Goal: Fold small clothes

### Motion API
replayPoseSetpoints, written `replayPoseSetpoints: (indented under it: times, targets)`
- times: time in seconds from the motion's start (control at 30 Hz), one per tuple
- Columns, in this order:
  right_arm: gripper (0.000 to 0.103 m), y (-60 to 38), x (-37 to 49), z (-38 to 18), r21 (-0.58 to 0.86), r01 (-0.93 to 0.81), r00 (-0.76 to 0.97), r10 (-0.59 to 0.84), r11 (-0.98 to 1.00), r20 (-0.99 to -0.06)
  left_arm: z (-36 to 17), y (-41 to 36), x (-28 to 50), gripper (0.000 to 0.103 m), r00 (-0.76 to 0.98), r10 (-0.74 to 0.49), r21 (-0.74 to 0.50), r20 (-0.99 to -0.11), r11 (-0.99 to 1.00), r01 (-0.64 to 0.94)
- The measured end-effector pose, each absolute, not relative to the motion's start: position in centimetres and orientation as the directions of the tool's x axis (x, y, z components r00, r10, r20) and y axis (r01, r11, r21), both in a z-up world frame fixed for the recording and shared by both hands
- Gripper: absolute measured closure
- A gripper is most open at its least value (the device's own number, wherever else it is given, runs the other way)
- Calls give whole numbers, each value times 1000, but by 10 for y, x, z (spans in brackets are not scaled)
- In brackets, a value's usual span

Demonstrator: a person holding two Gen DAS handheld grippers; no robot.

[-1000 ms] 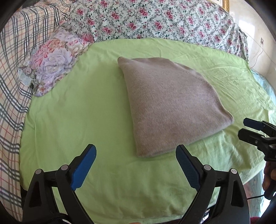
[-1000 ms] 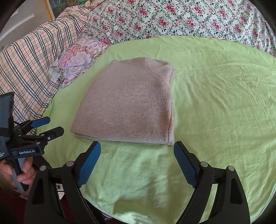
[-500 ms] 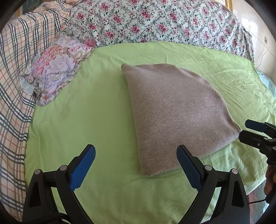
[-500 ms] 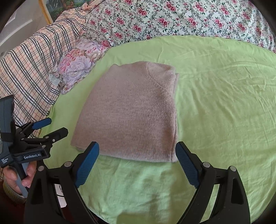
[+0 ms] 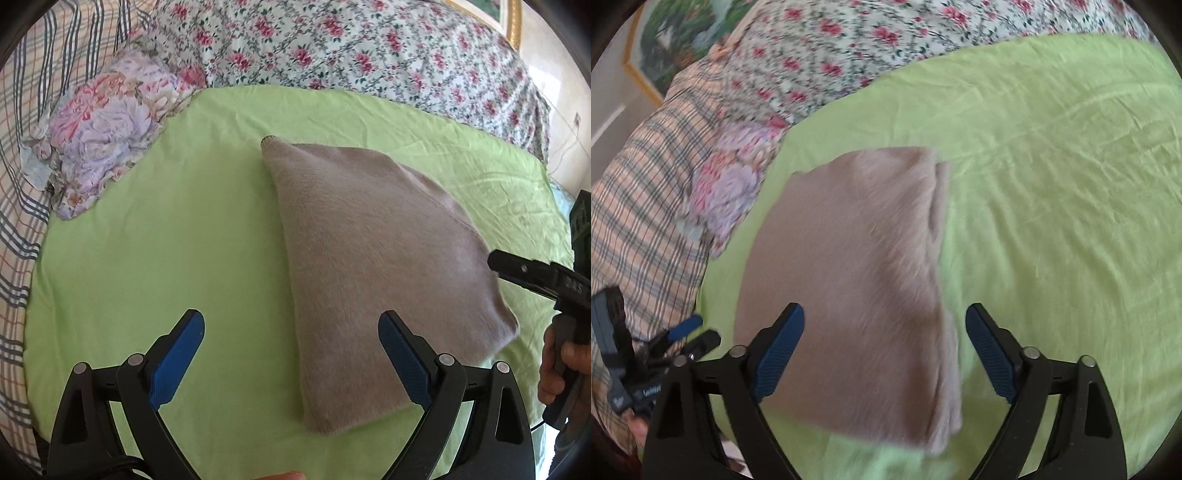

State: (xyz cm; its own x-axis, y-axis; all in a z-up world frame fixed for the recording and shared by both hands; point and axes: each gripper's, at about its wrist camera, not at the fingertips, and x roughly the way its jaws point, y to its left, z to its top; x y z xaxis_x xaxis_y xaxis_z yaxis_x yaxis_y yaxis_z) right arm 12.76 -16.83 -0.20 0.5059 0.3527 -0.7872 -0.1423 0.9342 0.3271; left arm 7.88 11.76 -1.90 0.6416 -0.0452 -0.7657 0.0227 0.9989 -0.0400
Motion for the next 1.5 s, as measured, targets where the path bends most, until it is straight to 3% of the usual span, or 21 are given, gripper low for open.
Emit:
replayPoseSetpoints:
  times: [0.1,0.23,0.37,0.47,0.6,0.7,1.13,1.5]
  targets:
    - [84,-173,146,-17,362,-99,456,366,927,-812,-30,119,91,8,620,-26,-28,-784,1000,6]
    - [91,-172,136,-1,284,-137,514,313,949,-798,-44,118,98,9,592,-13,-4,-806,1000,17]
    - [91,-173,144,-27,219,-118,472,249,968,-846,-67,114,103,9,527,-61,-48,-848,998,37]
    - [89,-170,143,-19,195,-120,487,229,973,-843,-70,115,99,8,533,-57,-46,-844,998,35]
    - [77,-170,129,-2,155,-119,520,194,981,-832,-65,114,91,9,537,-42,-29,-842,999,32]
    - [76,-171,116,12,150,-121,544,192,981,-817,-60,111,81,9,546,-30,-8,-838,999,42]
    - [39,-141,58,29,134,-245,543,250,960,-801,-37,103,36,9,579,-9,27,-815,998,54]
    - [28,-117,32,20,60,-351,512,245,935,-823,-25,99,29,8,608,42,90,-793,995,49]
